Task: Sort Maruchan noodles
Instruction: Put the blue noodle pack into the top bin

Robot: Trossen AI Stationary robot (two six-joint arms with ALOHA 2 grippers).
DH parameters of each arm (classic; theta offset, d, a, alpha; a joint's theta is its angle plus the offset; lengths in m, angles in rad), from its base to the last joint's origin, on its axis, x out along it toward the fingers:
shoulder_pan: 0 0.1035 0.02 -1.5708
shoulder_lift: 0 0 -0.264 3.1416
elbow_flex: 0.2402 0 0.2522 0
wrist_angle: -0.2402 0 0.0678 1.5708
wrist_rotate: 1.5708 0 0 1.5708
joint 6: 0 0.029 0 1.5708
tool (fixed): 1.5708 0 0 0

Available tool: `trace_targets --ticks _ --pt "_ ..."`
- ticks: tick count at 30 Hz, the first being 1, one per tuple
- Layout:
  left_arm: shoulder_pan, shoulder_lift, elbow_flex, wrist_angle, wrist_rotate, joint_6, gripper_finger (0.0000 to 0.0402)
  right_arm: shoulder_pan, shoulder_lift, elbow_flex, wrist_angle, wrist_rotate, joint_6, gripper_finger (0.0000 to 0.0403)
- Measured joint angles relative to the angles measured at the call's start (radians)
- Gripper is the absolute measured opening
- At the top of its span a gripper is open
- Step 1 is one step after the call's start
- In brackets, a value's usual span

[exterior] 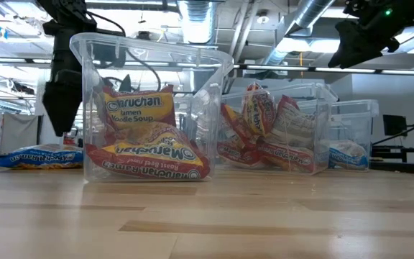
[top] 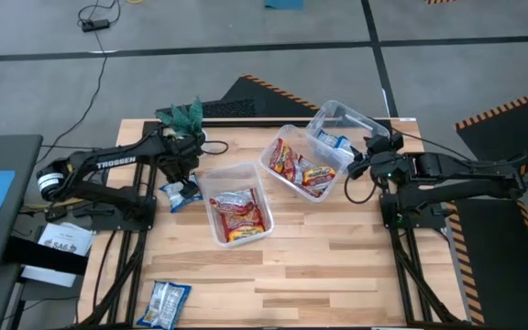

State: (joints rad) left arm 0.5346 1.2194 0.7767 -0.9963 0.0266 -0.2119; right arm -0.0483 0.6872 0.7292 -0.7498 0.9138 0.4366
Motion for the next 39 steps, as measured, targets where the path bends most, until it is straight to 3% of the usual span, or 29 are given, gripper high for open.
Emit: trace_targets --ticks 6,17,22,28,31,36,39 --pt "-0.022 0.000 -0.096 0.075 0.001 -0.009 0.0359 0.000 0.000 0.000 0.000 0.000 0.000 0.0262" --pt "-0.025 0.105 -0.149 0.233 -0.144 -0.115 0.0360 0.000 0.000 0.000 0.003 -0.001 0.008 0.0262" --pt "-0.050 0.173 -0.172 0.257 -0.329 -0.163 0.0360 0.000 0.000 0.000 0.002 -0.001 0.008 0.0262" --pt "-0.063 0.175 -0.182 0.286 -0.338 -0.194 0.0359 0.000 0.000 0.000 0.002 -0.001 0.008 0.0262" --pt "-0.067 0.172 -0.200 0.289 -0.344 -0.204 0.0340 0.000 0.000 0.000 0.002 -0.003 0.008 0.0262" --pt "-0.102 0.172 -0.220 0.297 -0.365 -0.245 0.0249 0.000 0.000 0.000 0.001 -0.022 0.008 0.0262" --pt "-0.127 0.173 -0.219 0.289 -0.382 -0.259 0.0245 0.000 0.000 0.000 0.001 -0.022 0.008 0.0262"
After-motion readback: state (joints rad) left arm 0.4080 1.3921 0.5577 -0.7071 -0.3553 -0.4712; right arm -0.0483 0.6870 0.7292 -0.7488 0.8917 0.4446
